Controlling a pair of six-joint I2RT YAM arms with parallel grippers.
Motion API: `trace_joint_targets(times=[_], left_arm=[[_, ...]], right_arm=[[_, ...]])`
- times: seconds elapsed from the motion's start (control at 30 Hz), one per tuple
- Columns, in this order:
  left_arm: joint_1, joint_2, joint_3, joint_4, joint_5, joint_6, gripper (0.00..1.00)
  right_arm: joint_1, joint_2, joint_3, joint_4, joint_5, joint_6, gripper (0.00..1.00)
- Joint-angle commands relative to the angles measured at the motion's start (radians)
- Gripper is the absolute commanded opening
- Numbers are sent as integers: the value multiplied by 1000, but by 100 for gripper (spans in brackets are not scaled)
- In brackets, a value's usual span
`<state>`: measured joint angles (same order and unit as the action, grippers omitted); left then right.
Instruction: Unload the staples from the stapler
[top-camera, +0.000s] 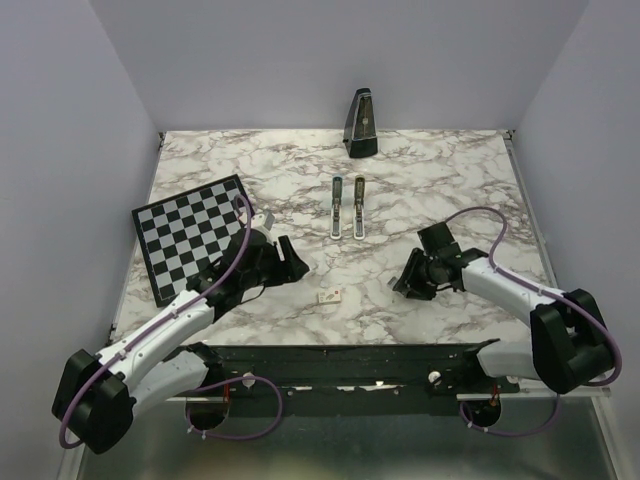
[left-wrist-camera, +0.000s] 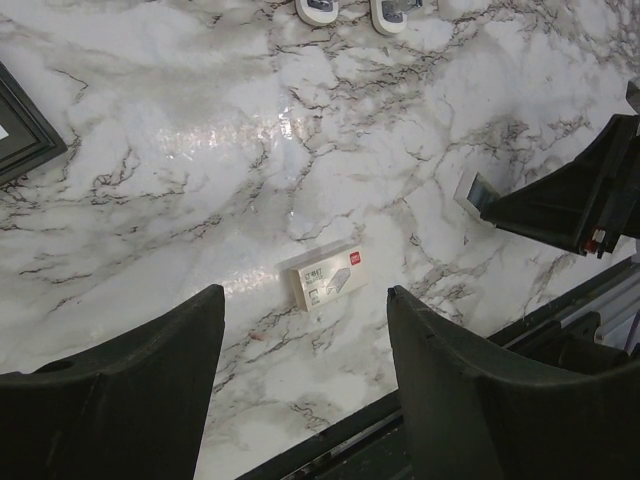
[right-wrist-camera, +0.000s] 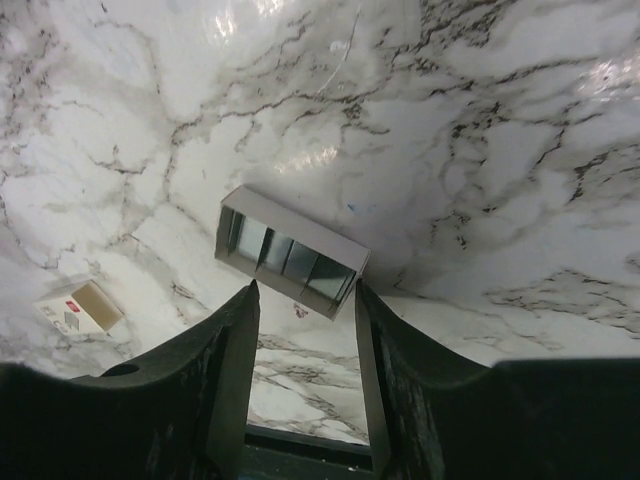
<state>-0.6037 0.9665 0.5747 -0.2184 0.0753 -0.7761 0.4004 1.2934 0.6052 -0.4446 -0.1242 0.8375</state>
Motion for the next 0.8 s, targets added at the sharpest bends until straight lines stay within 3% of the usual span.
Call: trace_joint_targets(times=[0.0,0.27,0.57,0.77], left_arm=[[-4,-40,-19,1,-2,-12,73],[-4,-58,-19,-16,-12,-14,73],[-5,-41,-36,10,12,-26,73],[-19,-9,-59,50,37,-45,73]], right_arm=[[3,27,60,-48,93,-23,52],[2,9,157,-118,167,-170,56],[2,156,263,-134,129,-305,60],[2,216,257,-63,-24,-416,59]])
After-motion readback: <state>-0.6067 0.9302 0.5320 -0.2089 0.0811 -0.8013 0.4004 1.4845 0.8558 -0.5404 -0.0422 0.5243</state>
